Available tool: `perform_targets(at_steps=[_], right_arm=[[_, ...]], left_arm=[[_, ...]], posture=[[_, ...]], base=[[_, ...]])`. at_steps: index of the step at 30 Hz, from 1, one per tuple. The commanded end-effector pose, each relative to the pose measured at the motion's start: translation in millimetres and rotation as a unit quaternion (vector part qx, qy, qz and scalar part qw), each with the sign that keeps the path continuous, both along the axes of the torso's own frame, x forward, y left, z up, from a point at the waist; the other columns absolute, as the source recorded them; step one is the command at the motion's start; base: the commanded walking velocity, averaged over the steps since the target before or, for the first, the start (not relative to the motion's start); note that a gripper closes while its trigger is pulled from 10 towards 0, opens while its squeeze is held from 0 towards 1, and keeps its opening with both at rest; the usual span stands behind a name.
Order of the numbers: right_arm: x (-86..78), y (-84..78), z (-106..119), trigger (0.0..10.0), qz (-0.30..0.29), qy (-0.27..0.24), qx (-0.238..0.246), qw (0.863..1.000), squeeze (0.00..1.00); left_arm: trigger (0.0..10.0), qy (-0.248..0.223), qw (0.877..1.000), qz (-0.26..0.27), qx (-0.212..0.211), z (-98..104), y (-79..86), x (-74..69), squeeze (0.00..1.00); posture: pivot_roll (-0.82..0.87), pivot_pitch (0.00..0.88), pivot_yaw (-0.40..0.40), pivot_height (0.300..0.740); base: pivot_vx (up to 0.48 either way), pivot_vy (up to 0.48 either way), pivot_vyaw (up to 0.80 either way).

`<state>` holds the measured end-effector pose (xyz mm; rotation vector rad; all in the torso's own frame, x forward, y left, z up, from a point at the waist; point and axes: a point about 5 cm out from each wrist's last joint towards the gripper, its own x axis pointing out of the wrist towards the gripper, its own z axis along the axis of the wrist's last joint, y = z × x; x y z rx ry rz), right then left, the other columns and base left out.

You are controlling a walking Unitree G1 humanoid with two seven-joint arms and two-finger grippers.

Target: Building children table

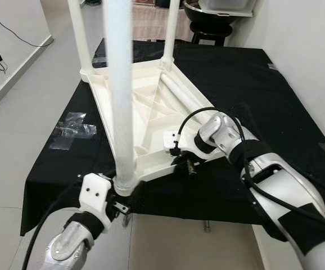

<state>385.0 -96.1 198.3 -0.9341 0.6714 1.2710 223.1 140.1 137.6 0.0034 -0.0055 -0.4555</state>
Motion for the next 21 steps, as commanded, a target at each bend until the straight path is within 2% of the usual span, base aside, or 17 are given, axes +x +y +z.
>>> perform_targets(at_steps=[1, 2, 5, 9, 12, 13, 14, 15, 17, 18, 19, 20, 21], right_arm=[[5.0, 11.5, 9, 0.0, -0.044, -0.030, 0.099, 0.994, 0.00], [6.3, 17.6, 10, 0.0, -0.059, -0.040, 0.118, 0.990, 0.00], [6.3, 17.6, 10, 0.0, -0.059, -0.040, 0.118, 0.990, 0.00], [8.0, 37.2, 10, 0.0, -0.094, -0.070, 0.153, 0.981, 0.00], [8.0, 37.2, 10, 0.0, -0.094, -0.070, 0.153, 0.981, 0.00], [8.2, 45.9, 10, 0.0, -0.110, -0.080, 0.165, 0.977, 0.00], [8.2, 45.9, 10, 0.0, -0.110, -0.080, 0.165, 0.977, 0.00], [7.5, 55.8, 9, 0.0, -0.121, -0.088, 0.180, 0.972, 0.00], [7.5, 55.8, 9, 0.0, -0.121, -0.088, 0.180, 0.972, 0.00], [6.2, 65.2, 9, 0.0, -0.122, -0.099, 0.190, 0.969, 0.00], [6.2, 65.2, 9, 0.0, -0.122, -0.099, 0.190, 0.969, 0.00], [4.1, 73.6, 9, 4.0, -0.112, -0.106, 0.198, 0.968, 0.00], [4.1, 73.6, 9, 4.0, -0.112, -0.106, 0.198, 0.968, 0.00]], left_arm=[[10.0, 0.016, 0.999, -0.046, 0.000, -7, -15.1, -4.5, 0.00], [10.0, 0.016, 0.999, -0.046, 0.000, -7, -14.9, -4.3, 0.00], [10.0, 0.016, 0.999, -0.046, 0.000, -7, -14.9, -4.3, 0.00], [10.0, 0.015, 0.999, -0.047, 0.001, -7, -14.5, -3.7, 0.00], [10.0, 0.015, 0.999, -0.047, 0.001, -7, -14.5, -3.7, 0.00], [10.0, 0.015, 0.999, -0.046, 0.000, -7, -14.5, -3.4, 0.00], [10.0, 0.015, 0.999, -0.046, 0.000, -7, -14.5, -3.4, 0.00], [10.0, 0.015, 0.999, -0.046, 0.000, -7, -14.7, -3.2, 0.00], [10.0, 0.015, 0.999, -0.046, 0.000, -7, -14.7, -3.2, 0.00], [10.0, 0.014, 0.999, -0.045, 0.000, -7, -15.3, -2.9, 0.00], [10.0, 0.014, 0.999, -0.045, 0.000, -7, -15.3, -2.9, 0.00], [10.0, 0.014, 0.999, -0.045, 0.001, -7, -15.9, -2.8, 0.00], [10.0, 0.014, 0.999, -0.045, 0.001, -7, -15.9, -2.8, 0.00]], posture=[[0.00, 0.130, -0.087, 0.740], [-0.01, 0.129, -0.086, 0.740], [-0.01, 0.129, -0.086, 0.740], [-0.01, 0.132, -0.088, 0.740], [-0.01, 0.132, -0.088, 0.740], [-0.01, 0.132, -0.090, 0.740], [-0.01, 0.132, -0.090, 0.740], [-0.01, 0.132, -0.091, 0.740], [-0.01, 0.132, -0.091, 0.740], [0.00, 0.131, -0.091, 0.740], [0.00, 0.131, -0.091, 0.740], [0.00, 0.132, -0.091, 0.740], [0.00, 0.132, -0.091, 0.740]], base=[[0.000, 0.000, 0.00], [0.000, 0.000, 0.00], [0.000, 0.000, 0.00], [0.000, 0.000, 0.00], [0.000, 0.000, 0.00], [0.000, 0.000, 0.00], [0.000, 0.000, 0.00], [0.000, 0.000, 0.00], [0.000, 0.000, 0.00], [0.000, 0.000, 0.00], [0.000, 0.000, 0.00], [0.000, 0.000, 0.00], [0.000, 0.000, 0.00]])
